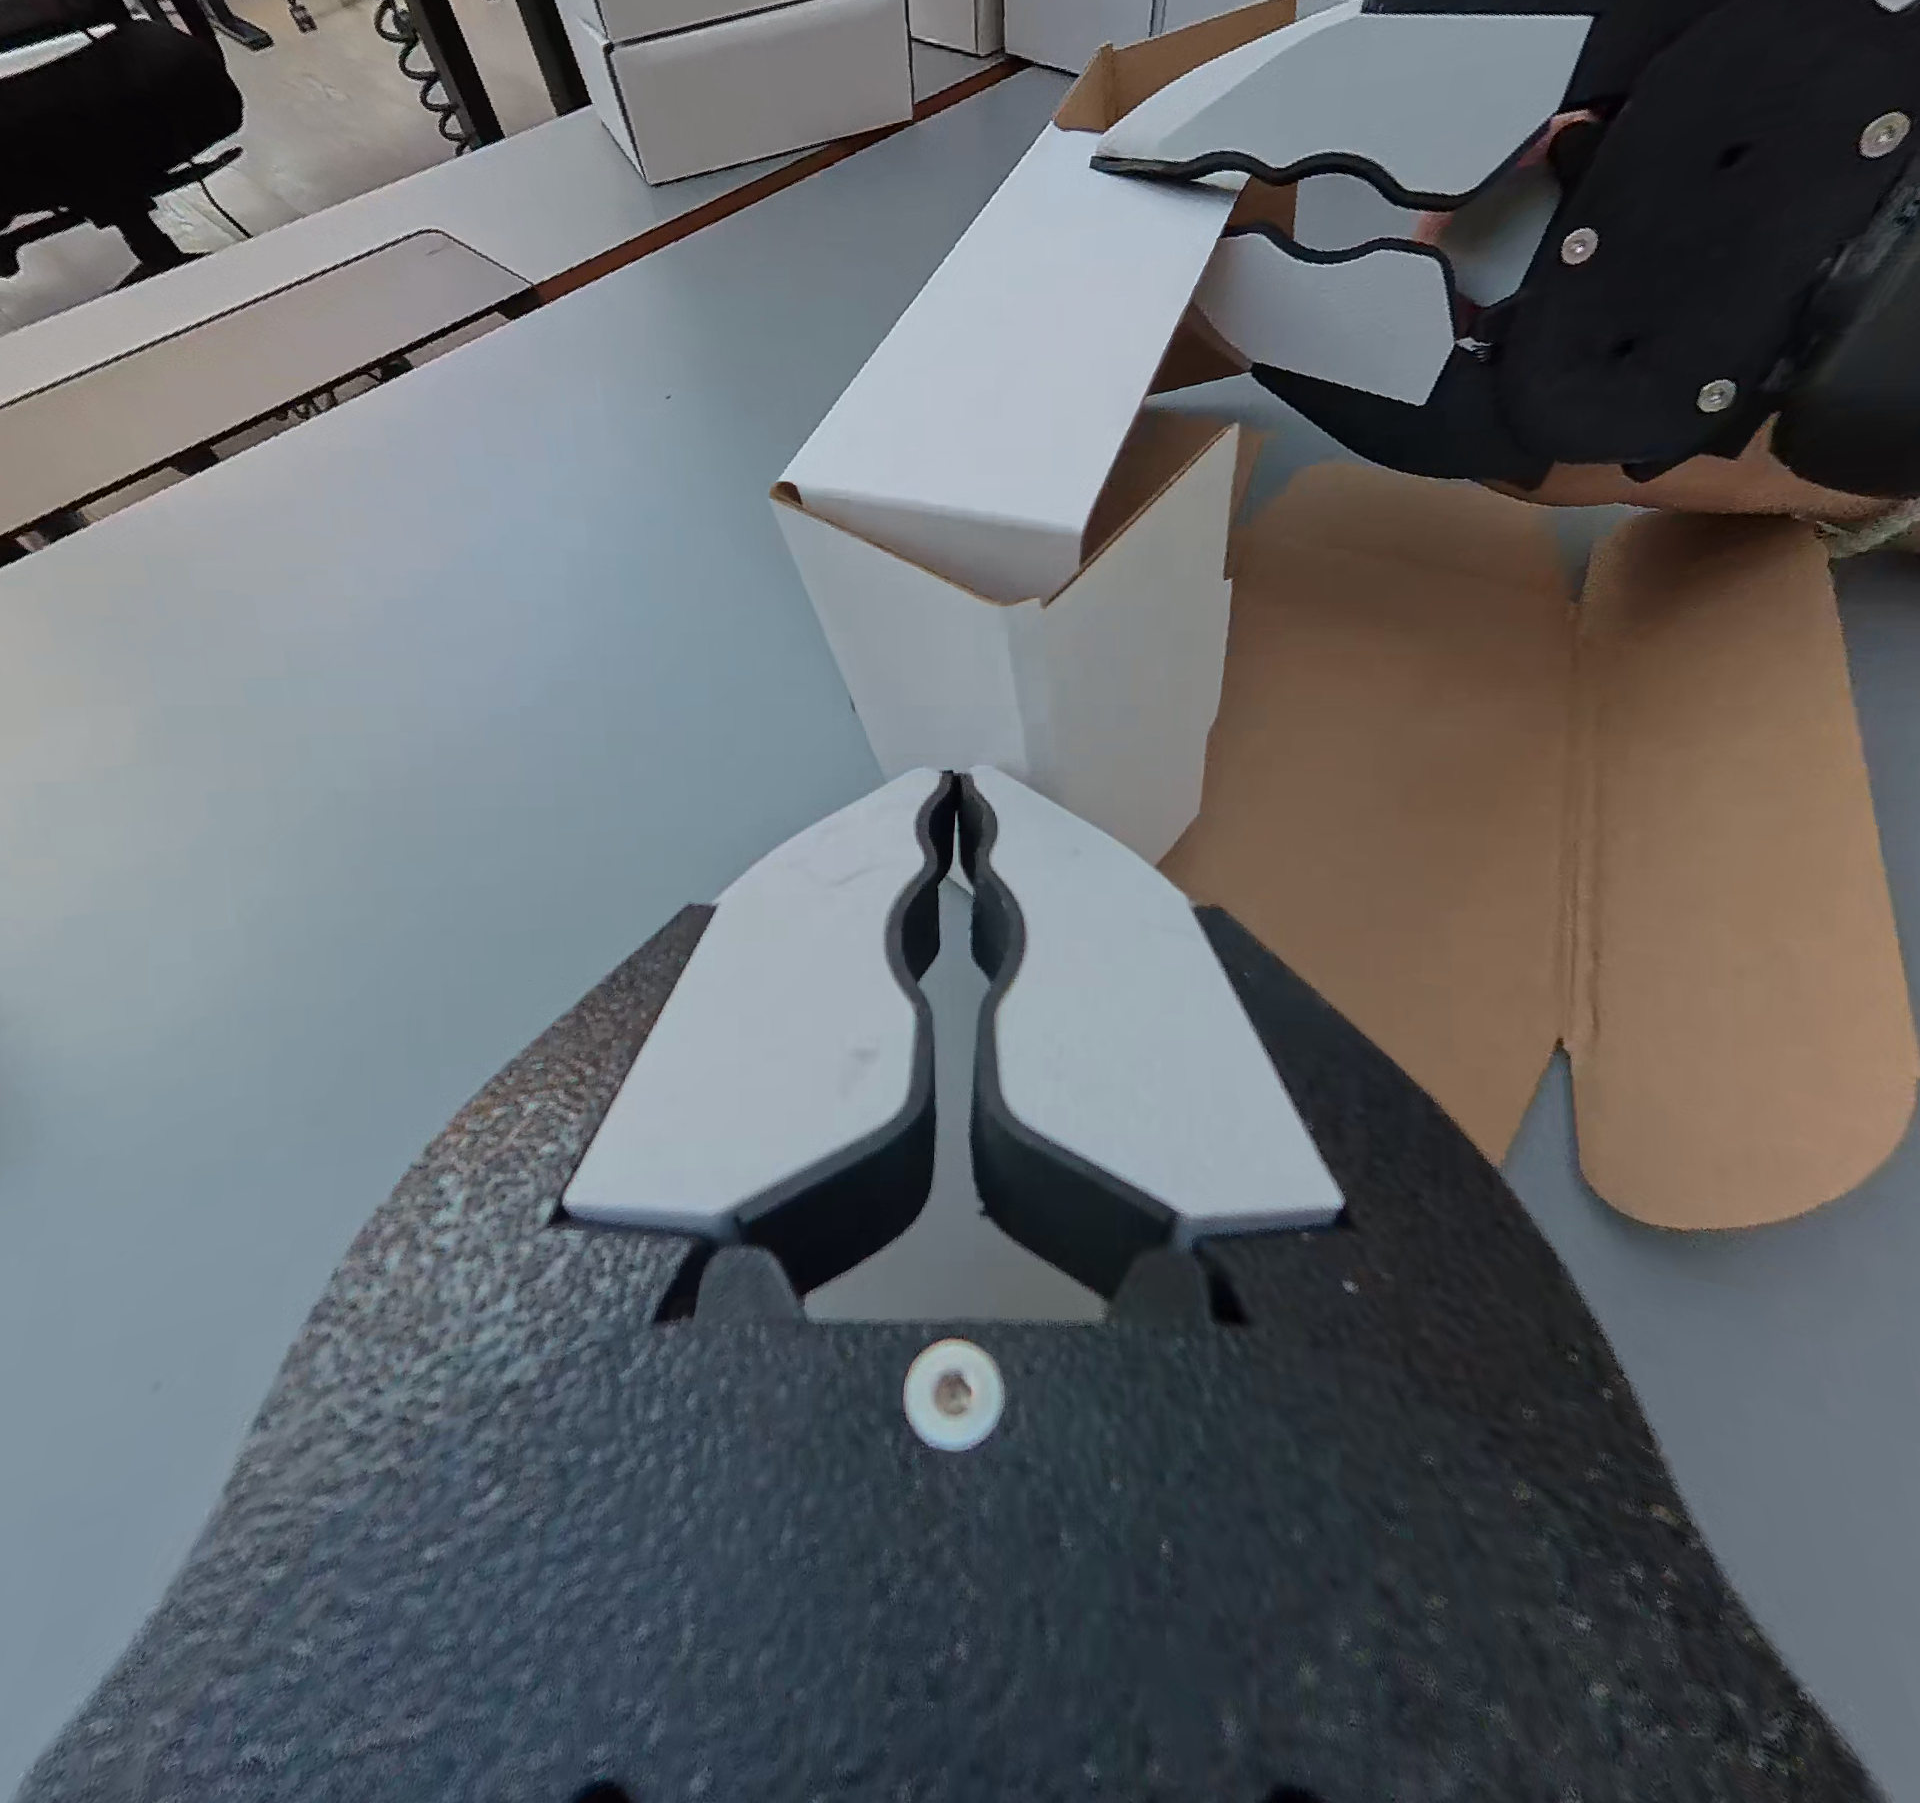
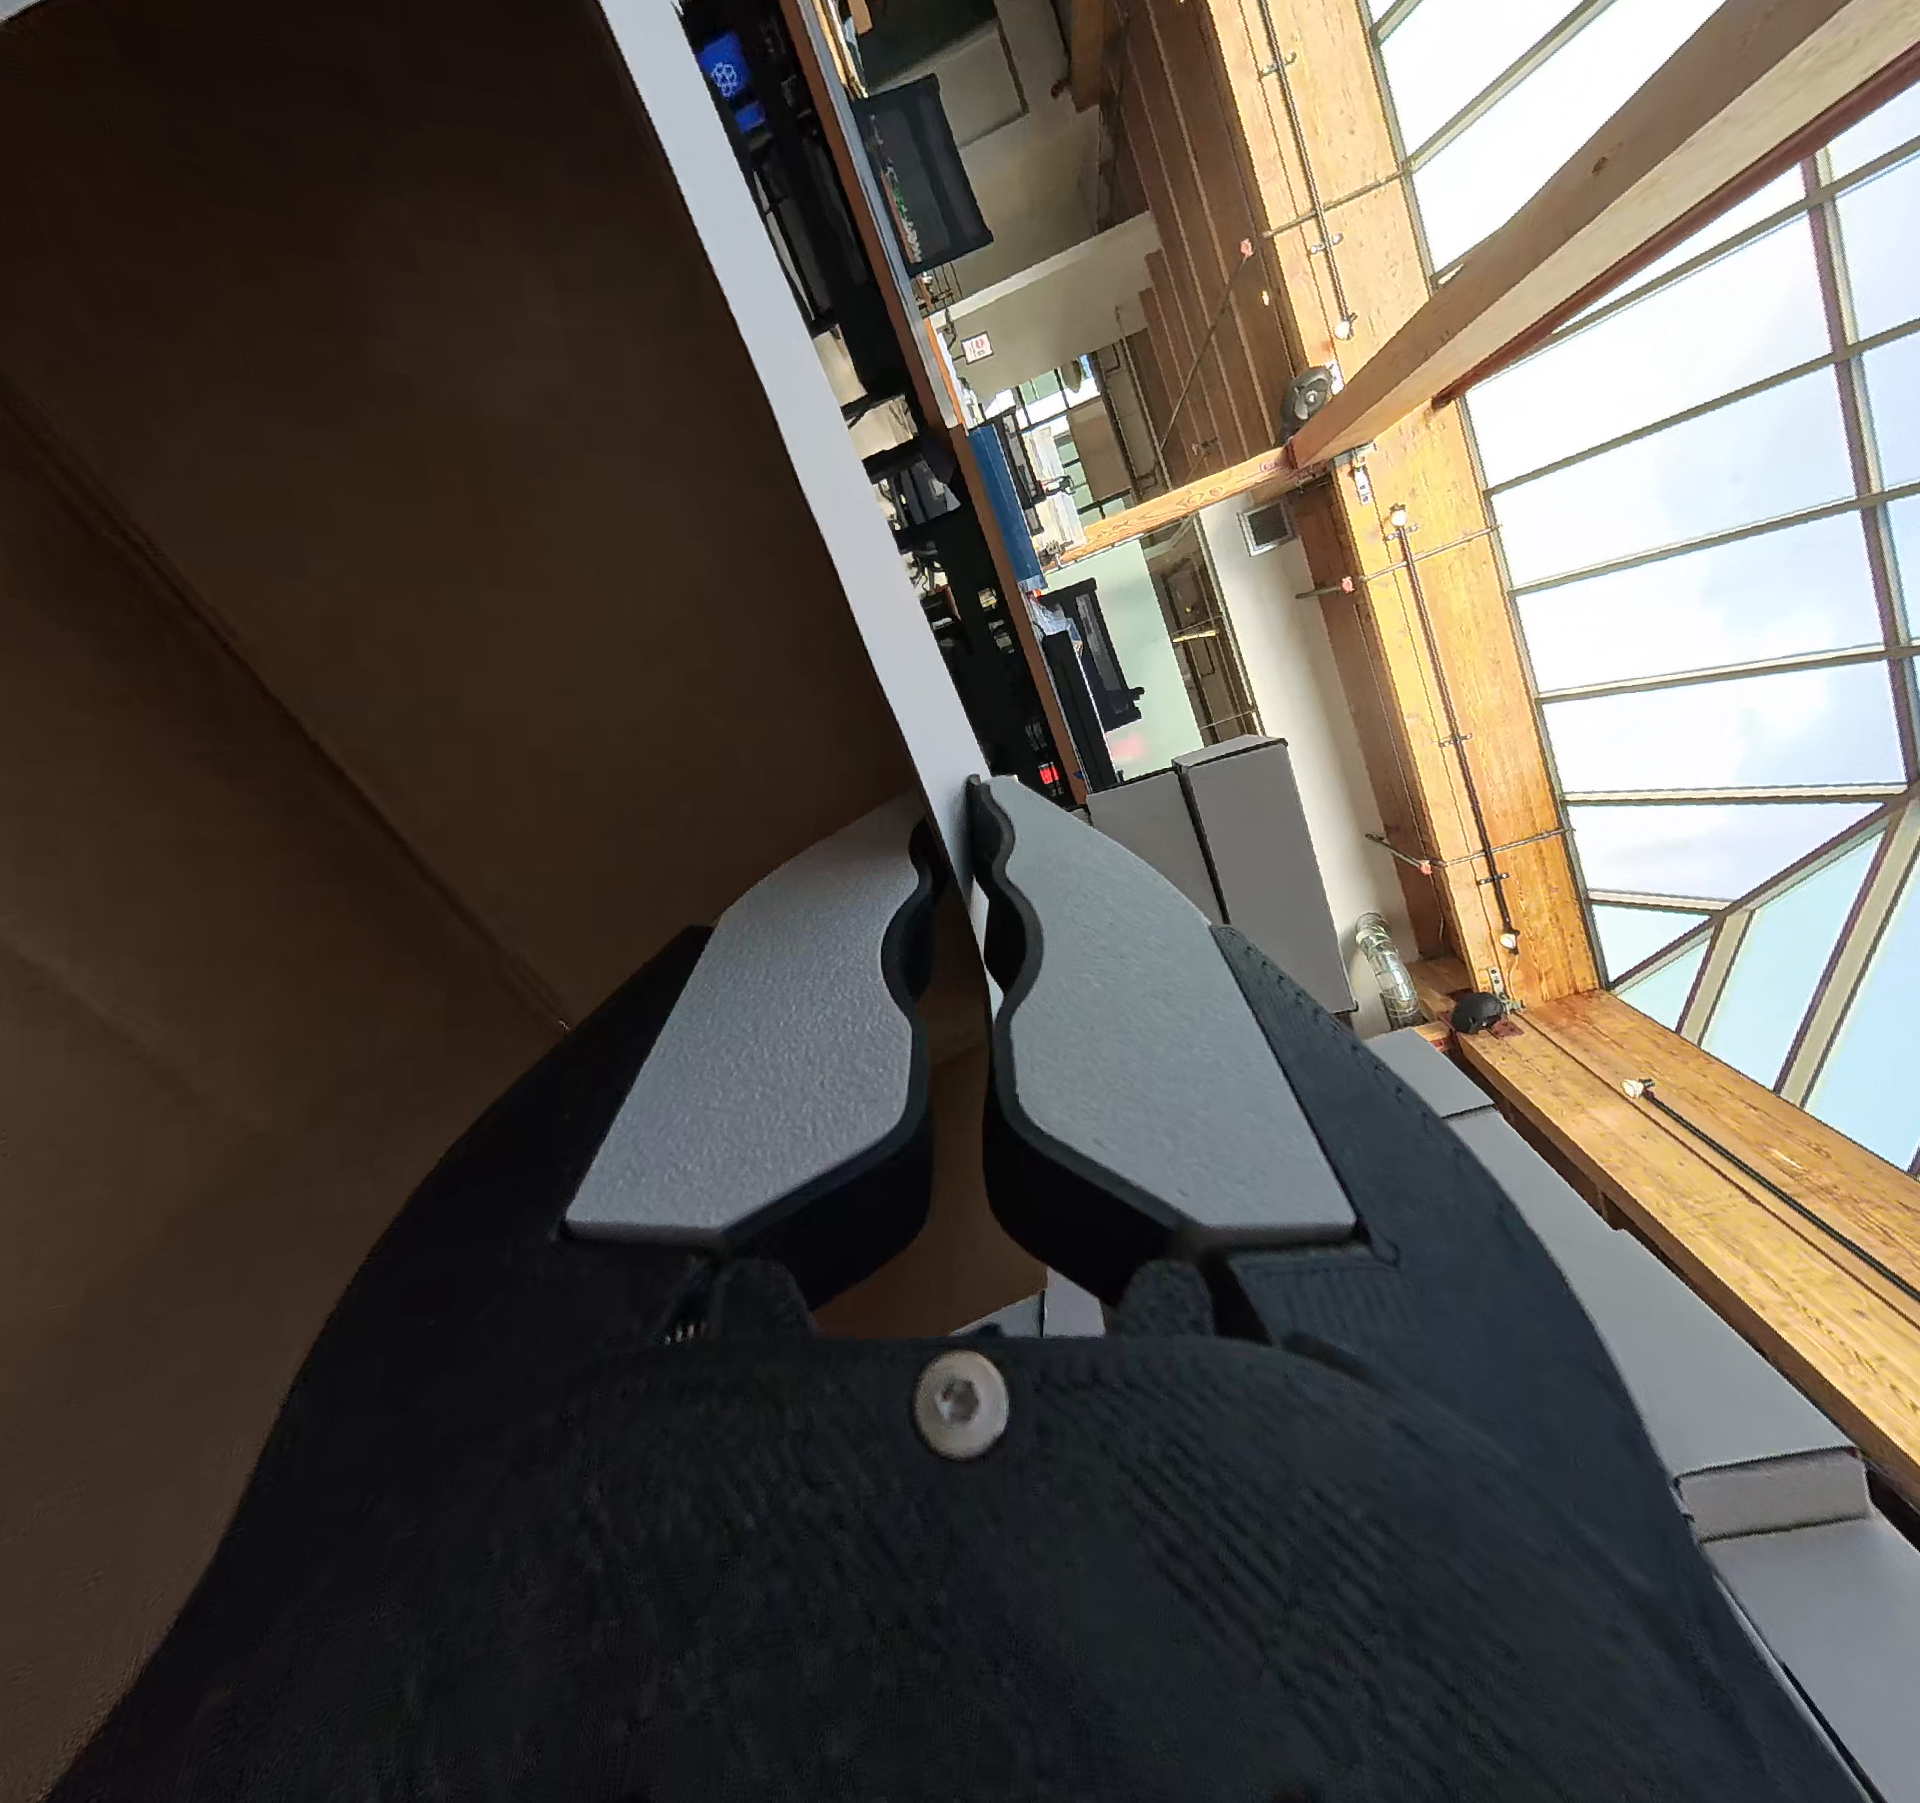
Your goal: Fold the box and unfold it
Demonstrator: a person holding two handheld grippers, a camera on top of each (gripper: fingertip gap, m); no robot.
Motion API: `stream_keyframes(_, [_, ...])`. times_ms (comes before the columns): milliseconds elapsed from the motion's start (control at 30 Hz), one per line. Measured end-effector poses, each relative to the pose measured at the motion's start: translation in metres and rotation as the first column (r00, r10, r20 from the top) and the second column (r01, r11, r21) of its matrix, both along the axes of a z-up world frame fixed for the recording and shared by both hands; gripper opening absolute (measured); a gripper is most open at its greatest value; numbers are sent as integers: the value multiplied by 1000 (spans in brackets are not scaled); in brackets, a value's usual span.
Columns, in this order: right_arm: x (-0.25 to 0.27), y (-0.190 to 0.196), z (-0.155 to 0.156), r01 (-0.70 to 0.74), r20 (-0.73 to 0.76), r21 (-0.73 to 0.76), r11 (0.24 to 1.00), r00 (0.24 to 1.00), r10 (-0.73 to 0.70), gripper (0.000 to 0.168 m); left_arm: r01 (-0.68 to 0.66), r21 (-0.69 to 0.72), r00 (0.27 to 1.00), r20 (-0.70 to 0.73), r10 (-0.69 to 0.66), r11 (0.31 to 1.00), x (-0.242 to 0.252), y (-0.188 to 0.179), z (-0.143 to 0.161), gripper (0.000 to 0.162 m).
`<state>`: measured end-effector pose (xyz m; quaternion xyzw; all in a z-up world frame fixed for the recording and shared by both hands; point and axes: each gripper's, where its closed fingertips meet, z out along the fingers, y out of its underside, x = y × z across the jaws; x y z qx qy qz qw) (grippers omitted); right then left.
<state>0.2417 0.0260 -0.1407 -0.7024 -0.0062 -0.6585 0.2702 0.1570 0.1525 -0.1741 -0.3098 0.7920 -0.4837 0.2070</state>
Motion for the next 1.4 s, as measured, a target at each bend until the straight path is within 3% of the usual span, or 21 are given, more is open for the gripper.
stream_keyframes(300, [-12,-5,1,-21,45,-114,993,999,26,4,146,-175,988,-33,-154,974,-18,6,-1,11])
stream_keyframes(400, [-12,-5,1,-28,35,-121,992,999,32,4,182,-159,982,-9,-186,970,-23,2,1,15])
stream_keyframes(467, [-11,-5,1,-29,31,-131,991,999,33,4,223,-133,974,-1,-225,966,-28,-3,2,28])
stream_keyframes(633, [-11,-5,1,-28,26,-125,992,999,31,4,211,-64,977,41,-209,975,-25,-8,1,19])
stream_keyframes(900, [-11,-4,1,-27,-57,-102,994,998,22,5,79,140,990,106,-94,987,-24,-28,0,21])
stream_keyframes(1100, [-11,-6,1,-39,-150,-127,991,989,19,6,-79,157,994,92,65,984,-12,-32,1,17])
stream_keyframes(1200, [-11,-6,3,-62,-207,-142,988,978,31,6,-122,161,991,81,110,979,-9,-30,-2,25])
stream_keyframes(1400, [-13,-6,3,-96,-312,-268,959,950,8,6,-235,118,972,12,235,965,0,-29,-1,28])
